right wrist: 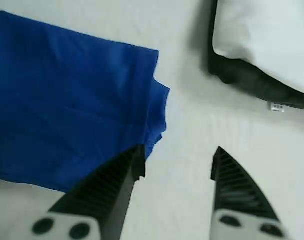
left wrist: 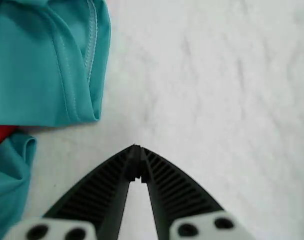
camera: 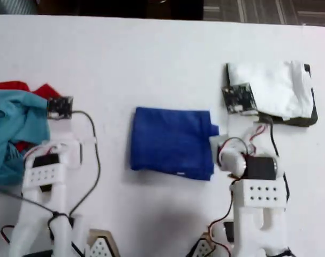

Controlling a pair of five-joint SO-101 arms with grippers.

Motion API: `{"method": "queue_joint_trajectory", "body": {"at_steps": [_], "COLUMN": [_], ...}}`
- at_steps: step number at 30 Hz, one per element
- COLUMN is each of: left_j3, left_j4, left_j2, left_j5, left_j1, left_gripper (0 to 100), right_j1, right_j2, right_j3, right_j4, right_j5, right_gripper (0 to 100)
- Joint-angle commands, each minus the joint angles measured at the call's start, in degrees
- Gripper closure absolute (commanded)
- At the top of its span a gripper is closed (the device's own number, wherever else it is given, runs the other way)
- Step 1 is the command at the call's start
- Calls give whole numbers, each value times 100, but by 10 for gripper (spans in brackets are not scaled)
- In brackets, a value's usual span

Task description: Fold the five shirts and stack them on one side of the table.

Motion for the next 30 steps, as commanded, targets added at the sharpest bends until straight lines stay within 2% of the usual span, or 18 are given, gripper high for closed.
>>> {"method": "queue_joint_trajectory", "body": {"at_steps": [1,5,11,17,30], "left_j3": [154,251,251,251,251], "left_j4": [-536,-756,-756,-756,-756], "left_j2": [88,105,114,114,123], "left_j5": [193,193,193,158,158], "left_j1": [-44,-35,-26,114,123], "left_gripper": [972,972,972,972,972], "right_j1": [-488,-848,-716,-699,-629], "right_j2": [558,1745,3521,4769,6756], "right_j3": [-466,-932,-2145,-3279,-4193], "right_j4": [66,66,646,1341,1314], "right_j5": [-712,-1046,-1793,-1846,-1855], "right_gripper": [691,690,687,687,689]}}
